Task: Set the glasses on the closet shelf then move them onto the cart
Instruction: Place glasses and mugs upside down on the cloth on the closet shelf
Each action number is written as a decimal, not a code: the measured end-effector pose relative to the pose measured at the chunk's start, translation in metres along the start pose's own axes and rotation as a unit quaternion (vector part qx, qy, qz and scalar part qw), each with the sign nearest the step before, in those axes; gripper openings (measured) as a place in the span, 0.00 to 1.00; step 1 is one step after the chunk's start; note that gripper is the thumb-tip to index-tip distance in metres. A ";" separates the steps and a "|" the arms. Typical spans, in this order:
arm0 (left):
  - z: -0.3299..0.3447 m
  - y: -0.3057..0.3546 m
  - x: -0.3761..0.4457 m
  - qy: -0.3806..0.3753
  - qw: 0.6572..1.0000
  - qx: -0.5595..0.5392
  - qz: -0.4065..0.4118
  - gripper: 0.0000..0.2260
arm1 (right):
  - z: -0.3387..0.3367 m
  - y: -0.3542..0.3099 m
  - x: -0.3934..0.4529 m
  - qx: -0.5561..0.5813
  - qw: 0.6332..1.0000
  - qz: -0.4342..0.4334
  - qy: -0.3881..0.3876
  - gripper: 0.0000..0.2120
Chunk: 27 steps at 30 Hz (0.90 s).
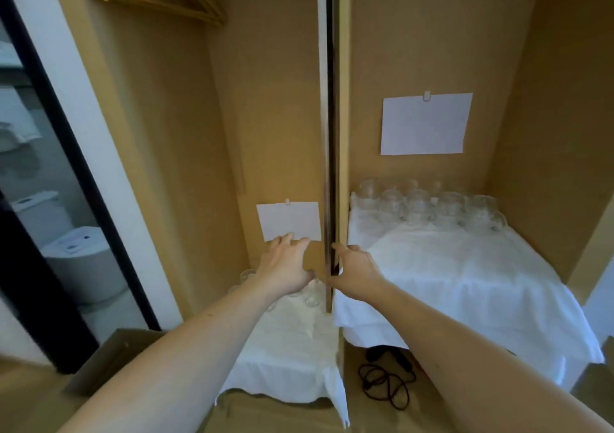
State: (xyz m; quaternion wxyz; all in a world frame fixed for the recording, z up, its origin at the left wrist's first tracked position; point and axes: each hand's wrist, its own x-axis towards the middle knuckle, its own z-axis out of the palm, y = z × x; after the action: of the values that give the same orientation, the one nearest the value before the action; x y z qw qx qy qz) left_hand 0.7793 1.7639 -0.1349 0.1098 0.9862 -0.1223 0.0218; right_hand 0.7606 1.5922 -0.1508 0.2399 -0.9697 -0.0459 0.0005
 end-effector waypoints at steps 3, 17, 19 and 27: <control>-0.005 -0.047 0.009 -0.005 1.000 0.003 -0.016 0.36 | 0.026 -0.034 0.029 0.011 1.000 0.001 -0.014 0.36; 0.004 -0.233 0.052 -0.033 0.997 -0.046 -0.044 0.36 | 0.138 -0.139 0.132 -0.010 0.998 0.039 -0.039 0.40; 0.011 -0.256 0.056 -0.038 0.997 -0.053 -0.047 0.36 | 0.160 -0.150 0.141 -0.008 0.998 0.044 -0.047 0.40; 0.053 -0.318 0.068 -0.068 0.990 -0.107 -0.069 0.37 | 0.225 -0.162 0.172 -0.020 0.990 0.080 -0.113 0.41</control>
State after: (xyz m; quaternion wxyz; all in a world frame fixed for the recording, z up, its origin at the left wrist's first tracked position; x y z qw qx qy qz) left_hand 0.9247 2.0367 -0.2488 0.2073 0.9740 -0.0628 -0.0658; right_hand 0.9122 1.8547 -0.2714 0.2128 -0.9686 0.0052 0.1284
